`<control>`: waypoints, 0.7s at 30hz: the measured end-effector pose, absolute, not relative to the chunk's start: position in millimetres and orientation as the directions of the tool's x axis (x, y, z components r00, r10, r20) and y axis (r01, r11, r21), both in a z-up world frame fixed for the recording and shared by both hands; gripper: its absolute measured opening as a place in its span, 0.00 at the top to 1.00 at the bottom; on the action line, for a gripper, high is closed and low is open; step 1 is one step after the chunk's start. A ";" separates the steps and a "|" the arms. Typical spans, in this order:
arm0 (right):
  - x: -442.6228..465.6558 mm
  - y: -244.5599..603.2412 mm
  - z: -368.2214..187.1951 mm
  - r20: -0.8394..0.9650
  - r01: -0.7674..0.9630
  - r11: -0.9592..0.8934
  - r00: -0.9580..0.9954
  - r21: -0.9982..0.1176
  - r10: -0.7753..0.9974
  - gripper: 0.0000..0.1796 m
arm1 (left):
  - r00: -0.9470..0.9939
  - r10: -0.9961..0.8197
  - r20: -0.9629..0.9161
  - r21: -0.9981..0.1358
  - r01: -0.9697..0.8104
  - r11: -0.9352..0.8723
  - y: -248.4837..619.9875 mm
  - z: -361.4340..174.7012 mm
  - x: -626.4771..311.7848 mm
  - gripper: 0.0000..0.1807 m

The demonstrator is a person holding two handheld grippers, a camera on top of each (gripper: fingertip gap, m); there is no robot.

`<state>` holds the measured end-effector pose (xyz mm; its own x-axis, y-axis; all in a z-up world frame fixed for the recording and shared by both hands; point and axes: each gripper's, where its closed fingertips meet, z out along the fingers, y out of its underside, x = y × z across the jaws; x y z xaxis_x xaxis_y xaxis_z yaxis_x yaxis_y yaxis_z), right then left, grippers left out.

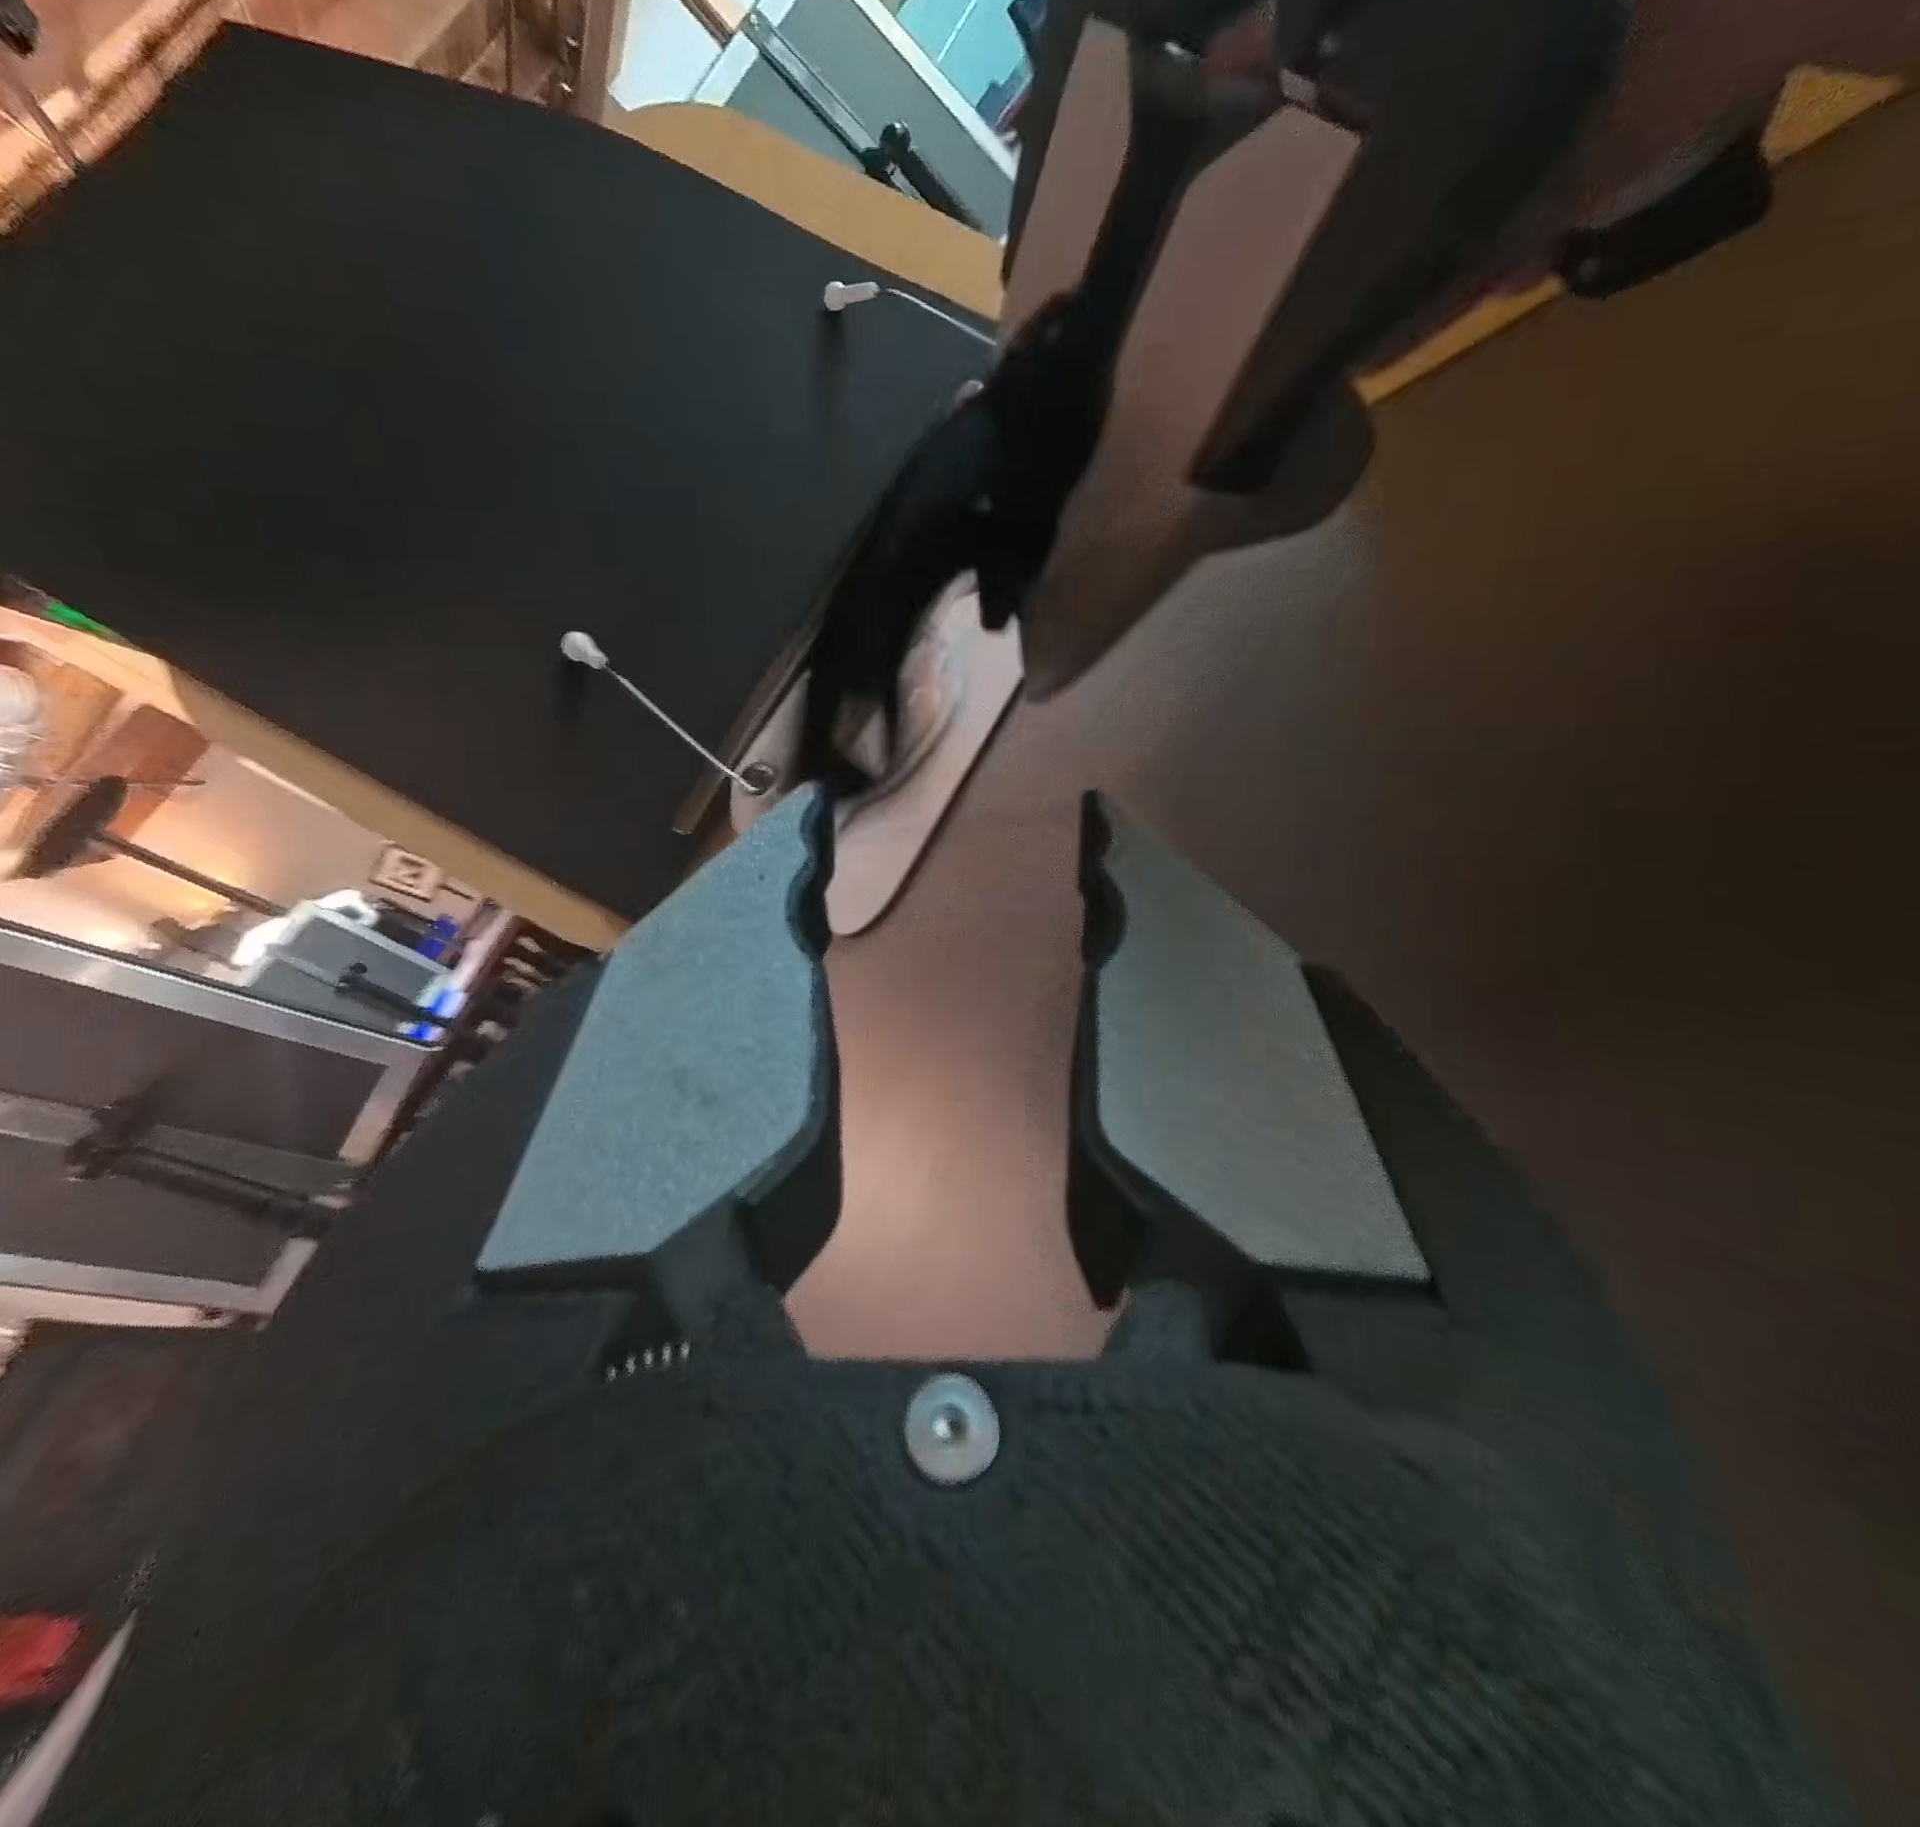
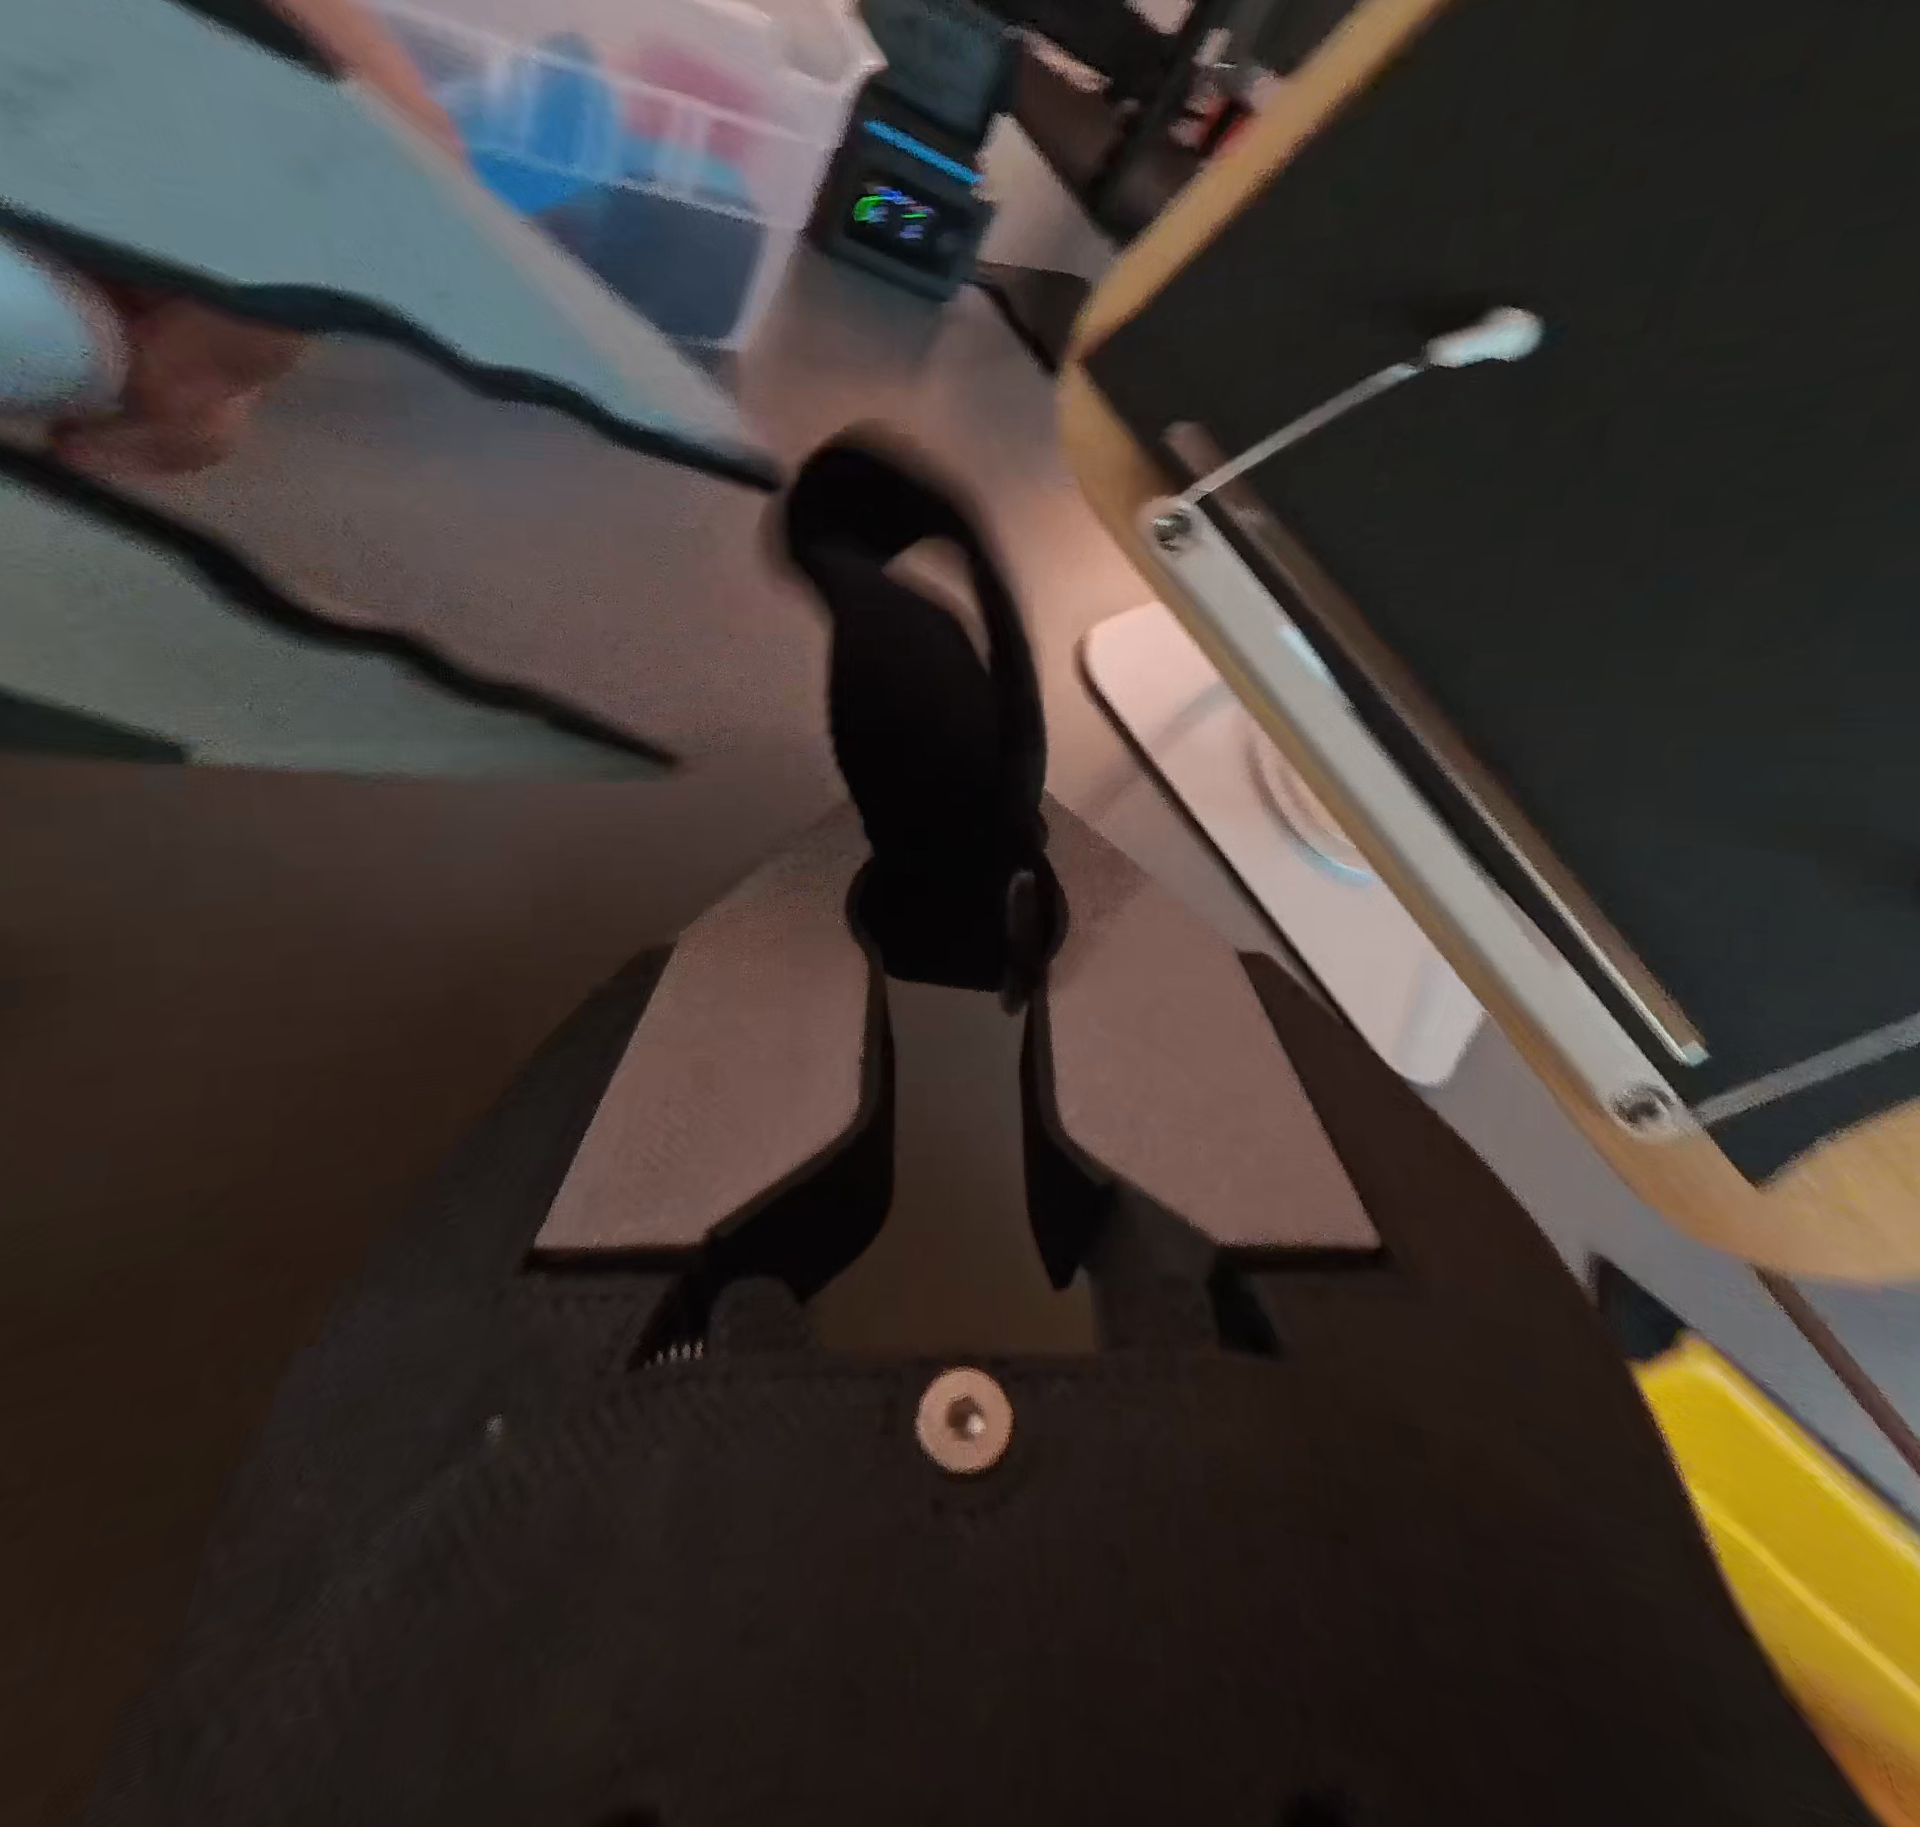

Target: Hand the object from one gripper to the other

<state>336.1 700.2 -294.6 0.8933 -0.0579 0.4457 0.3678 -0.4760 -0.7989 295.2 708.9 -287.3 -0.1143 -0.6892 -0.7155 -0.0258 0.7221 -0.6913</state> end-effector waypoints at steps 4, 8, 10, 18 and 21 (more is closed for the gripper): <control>354.9 674.6 -255.8 0.296 0.177 -0.389 0.917 -0.904 -0.269 0.90 | -0.191 -0.808 -0.558 -0.825 0.018 0.565 705.1 -282.2 292.8 0.76; 347.5 623.4 -185.1 0.280 0.178 -0.281 0.881 -0.943 -0.382 0.90 | -0.168 -0.856 -0.489 -0.870 0.024 0.492 715.6 -277.5 292.7 0.79; 358.9 590.1 -158.5 0.282 0.165 -0.287 0.855 -0.943 -0.435 0.90 | -0.110 -0.837 -0.536 -0.844 0.028 0.536 722.9 -273.1 292.2 0.84; 486.4 451.3 -217.4 0.122 -0.291 -0.547 0.793 -0.785 -0.597 0.88 | -0.024 -0.800 -0.600 -0.800 0.004 0.600 735.9 -268.3 290.0 0.91; 505.1 415.6 -283.7 0.087 -0.458 -0.645 0.771 -0.612 -0.631 0.71 | -0.030 -0.791 -0.612 -0.790 -0.024 0.612 738.3 -274.3 291.9 0.91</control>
